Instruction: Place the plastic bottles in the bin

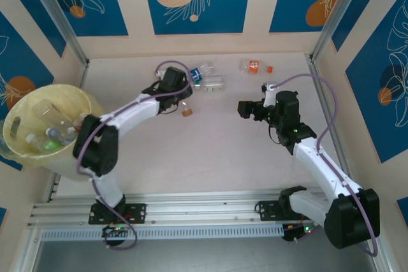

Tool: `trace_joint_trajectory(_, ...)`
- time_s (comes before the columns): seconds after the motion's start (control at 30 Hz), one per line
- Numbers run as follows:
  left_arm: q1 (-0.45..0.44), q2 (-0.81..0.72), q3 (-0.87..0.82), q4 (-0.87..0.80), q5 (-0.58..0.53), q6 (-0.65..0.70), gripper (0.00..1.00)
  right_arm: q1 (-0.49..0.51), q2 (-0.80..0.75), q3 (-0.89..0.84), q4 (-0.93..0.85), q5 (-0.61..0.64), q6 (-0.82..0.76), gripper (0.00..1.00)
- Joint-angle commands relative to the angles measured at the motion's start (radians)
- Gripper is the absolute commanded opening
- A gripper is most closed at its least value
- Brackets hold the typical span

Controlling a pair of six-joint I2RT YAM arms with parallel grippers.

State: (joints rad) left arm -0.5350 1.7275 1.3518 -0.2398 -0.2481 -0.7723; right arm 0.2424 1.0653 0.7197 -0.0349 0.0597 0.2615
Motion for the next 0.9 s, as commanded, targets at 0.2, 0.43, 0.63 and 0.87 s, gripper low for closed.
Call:
trace_joint_trajectory(0.2,0.045,-0.438,0.110,-0.276,-0.130,0.324,0.29,-0.003,0.127,0.064,0.097,-0.082,0.064,0.99)
trace_joint_trajectory(0.43,0.363,-0.521,0.275,-0.513,-0.224,0.358,0.16,0.007,0.174,0.089,0.105,-0.100,0.077,0.99)
trace_joint_trajectory(0.63,0.670,-0.562,0.284,-0.558,-0.047,0.267,0.10,0.010,0.190,0.086,0.111,-0.093,0.075,0.99)
trace_joint_trajectory(0.87,0.897,-0.595,0.173,-0.516,-0.018,0.215,0.14,0.013,0.211,0.103,0.097,-0.101,0.058,0.99)
